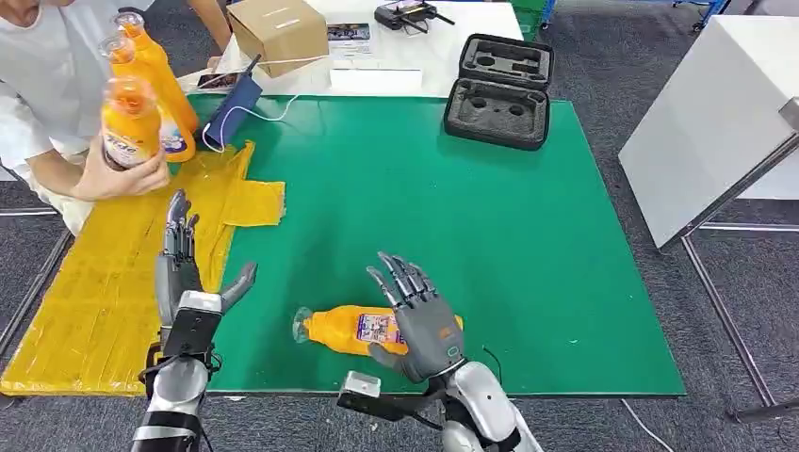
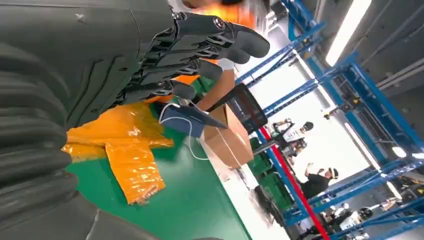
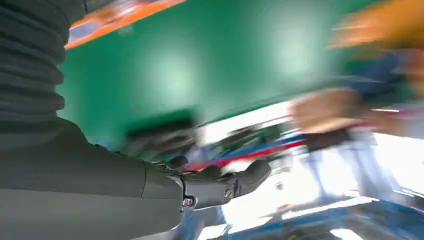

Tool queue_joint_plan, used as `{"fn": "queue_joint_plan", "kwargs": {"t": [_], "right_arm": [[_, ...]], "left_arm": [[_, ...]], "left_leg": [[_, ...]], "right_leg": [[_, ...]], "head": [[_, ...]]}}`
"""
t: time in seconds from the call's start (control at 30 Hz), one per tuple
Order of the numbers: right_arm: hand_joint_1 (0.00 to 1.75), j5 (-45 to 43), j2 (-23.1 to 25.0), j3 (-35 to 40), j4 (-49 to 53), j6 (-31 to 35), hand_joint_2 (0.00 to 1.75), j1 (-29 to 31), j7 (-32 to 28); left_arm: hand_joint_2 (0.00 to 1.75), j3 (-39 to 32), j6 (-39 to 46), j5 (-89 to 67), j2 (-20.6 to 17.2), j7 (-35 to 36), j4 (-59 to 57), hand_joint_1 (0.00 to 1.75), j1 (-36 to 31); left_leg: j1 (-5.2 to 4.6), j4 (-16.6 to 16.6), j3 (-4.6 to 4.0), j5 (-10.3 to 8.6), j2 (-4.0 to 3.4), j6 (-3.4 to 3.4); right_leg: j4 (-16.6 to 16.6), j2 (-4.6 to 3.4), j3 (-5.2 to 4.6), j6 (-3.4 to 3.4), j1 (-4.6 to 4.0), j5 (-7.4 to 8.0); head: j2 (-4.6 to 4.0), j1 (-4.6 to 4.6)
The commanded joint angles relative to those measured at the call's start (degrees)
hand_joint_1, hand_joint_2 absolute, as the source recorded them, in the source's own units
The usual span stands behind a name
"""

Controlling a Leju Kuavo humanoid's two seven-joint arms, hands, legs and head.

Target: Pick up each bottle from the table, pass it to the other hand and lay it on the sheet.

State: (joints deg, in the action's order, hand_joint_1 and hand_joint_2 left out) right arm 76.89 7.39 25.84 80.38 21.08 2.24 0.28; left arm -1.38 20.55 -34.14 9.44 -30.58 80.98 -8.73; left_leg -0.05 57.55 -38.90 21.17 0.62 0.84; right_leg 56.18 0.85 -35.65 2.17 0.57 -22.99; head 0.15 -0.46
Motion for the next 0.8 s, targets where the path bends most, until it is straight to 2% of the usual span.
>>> {"fn": "queue_joint_plan", "kwargs": {"t": [0.03,0.1,0.13,0.17,0.2,0.23,0.3,0.37,0.4,0.5,0.53,0.6,0.67,0.73,0.77,0.8], "right_arm": [[0.00,7.08,-0.77,-5.44,-25.81,1.31,1.75,11.00,7.12],[0.00,7.57,-0.47,-6.14,-27.65,0.81,1.75,11.46,7.22],[0.00,7.68,-0.40,-6.30,-28.03,0.81,1.75,11.55,7.29],[0.00,7.70,-0.50,-6.34,-28.08,0.82,1.75,11.48,7.31],[0.00,7.64,-0.41,-6.64,-28.84,0.18,1.75,11.64,7.30],[0.00,7.52,-0.43,-6.92,-29.01,0.12,1.75,11.65,7.33],[0.00,7.50,-0.47,-7.12,-29.80,-0.32,1.75,11.80,7.33],[0.00,7.38,-0.29,-7.43,-31.29,-0.88,1.75,12.19,7.12],[0.00,7.38,-0.29,-7.43,-31.29,-0.88,1.75,12.19,7.12],[0.00,7.66,-0.23,-7.39,-31.89,-0.90,1.75,12.37,7.39],[0.00,8.41,-0.20,-7.69,-32.78,-0.84,1.75,12.72,8.39],[0.00,9.05,-0.34,-7.97,-33.47,-1.20,1.75,13.05,9.10],[0.00,8.80,-0.42,-8.54,-34.60,-2.18,1.75,13.47,9.14],[0.00,6.66,-0.13,-9.14,-35.47,-2.06,1.75,13.51,5.89],[0.00,1.54,0.58,-10.04,-34.41,-1.42,1.75,12.54,0.14],[0.00,-1.94,0.83,-9.60,-31.47,0.61,1.75,11.21,-4.48]], "left_arm": [[1.75,-0.81,-1.29,0.03,0.94,1.27,0.31,0.00,-1.10],[1.75,-0.52,-1.36,0.11,0.86,1.36,-0.13,0.00,-1.35],[1.75,-0.46,-1.38,0.13,0.84,1.38,-0.25,0.00,-1.41],[1.75,-0.45,-1.38,0.13,0.85,1.38,-0.26,0.00,-1.41],[1.75,-0.39,-1.40,0.16,0.82,1.38,-0.40,0.00,-1.44],[1.75,-0.34,-1.40,0.17,0.83,1.39,-0.44,0.00,-1.47],[1.75,-0.26,-1.44,0.23,0.87,1.41,-0.55,0.00,-1.56],[1.75,-0.12,-1.50,0.30,0.82,1.44,-0.74,0.00,-1.72],[1.75,-0.12,-1.50,0.30,0.82,1.44,-0.74,0.00,-1.72],[1.75,-0.11,-1.53,0.34,0.79,1.46,-0.81,0.00,-1.77],[1.75,-0.04,-1.57,0.40,0.77,1.52,-0.97,0.00,-1.79],[1.75,-0.02,-1.59,0.41,0.79,1.55,-1.07,0.00,-1.73],[1.75,0.01,-1.69,0.49,0.85,1.59,-1.45,0.00,-1.93],[1.75,0.19,-1.71,0.50,0.86,1.59,-2.01,0.00,-2.31],[1.75,0.40,-1.84,0.67,0.68,1.49,-2.37,0.00,-2.46],[1.75,0.42,-1.72,0.96,0.52,1.33,-2.61,0.00,-2.47]], "left_leg": [[0.03,-0.07,0.34,0.08,-0.07,-0.03],[0.03,-0.06,0.60,0.19,-0.06,-0.05],[0.03,-0.07,0.38,0.09,-0.04,-0.03],[0.04,-0.07,0.63,0.17,-0.05,-0.05],[0.03,-0.09,0.53,0.09,0.05,-0.04],[0.04,-0.08,0.97,0.28,0.06,-0.10],[0.06,-0.09,1.16,0.32,0.11,-0.10],[0.06,-0.07,1.13,0.27,0.13,-0.05],[0.04,-0.04,1.14,0.36,0.09,0.04],[0.01,-0.07,1.63,0.64,0.10,0.01],[-0.02,-0.09,1.37,0.56,-0.01,0.02],[0.05,-0.13,1.71,0.73,-0.15,-0.01],[0.03,-0.03,1.57,0.60,-0.09,0.03],[0.02,-0.05,1.61,0.64,-0.07,-0.04],[0.03,-0.06,1.72,0.68,-0.02,-0.06],[0.08,-0.01,1.71,0.71,-0.04,-0.09]], "right_leg": [[-0.14,-0.09,0.36,-0.03,-0.02,-0.05],[-0.15,-0.08,0.64,-0.05,-0.02,-0.17],[-0.14,-0.04,0.40,-0.01,-0.02,-0.05],[-0.16,-0.04,0.64,-0.04,-0.03,-0.13],[-0.16,0.06,0.52,-0.03,-0.02,-0.08],[-0.17,0.06,0.99,-0.10,-0.03,-0.29],[-0.18,0.10,1.16,-0.12,-0.05,-0.34],[-0.19,0.11,1.11,-0.11,-0.05,-0.39],[-0.13,0.08,0.58,-0.19,-0.03,-0.43],[-0.15,0.08,1.05,-0.16,0.00,-0.68],[-0.15,-0.03,0.92,-0.11,0.02,-0.57],[-0.26,-0.15,1.69,-0.07,-0.06,-0.45],[-0.14,-0.03,1.51,-0.06,-0.04,-0.40],[-0.14,0.01,1.50,-0.13,-0.03,-0.46],[-0.15,0.06,1.61,-0.19,-0.03,-0.54],[-0.11,0.04,1.30,-0.29,-0.05,-0.65]], "head": [[0.00,0.02],[0.00,0.04],[0.00,0.00],[0.00,0.00],[0.00,0.00],[0.00,0.02],[0.00,0.02],[0.00,0.00],[0.00,0.00],[0.00,0.04],[0.00,0.02],[0.00,0.02],[0.00,0.04],[0.00,0.00],[0.00,0.00],[0.00,0.02]]}}
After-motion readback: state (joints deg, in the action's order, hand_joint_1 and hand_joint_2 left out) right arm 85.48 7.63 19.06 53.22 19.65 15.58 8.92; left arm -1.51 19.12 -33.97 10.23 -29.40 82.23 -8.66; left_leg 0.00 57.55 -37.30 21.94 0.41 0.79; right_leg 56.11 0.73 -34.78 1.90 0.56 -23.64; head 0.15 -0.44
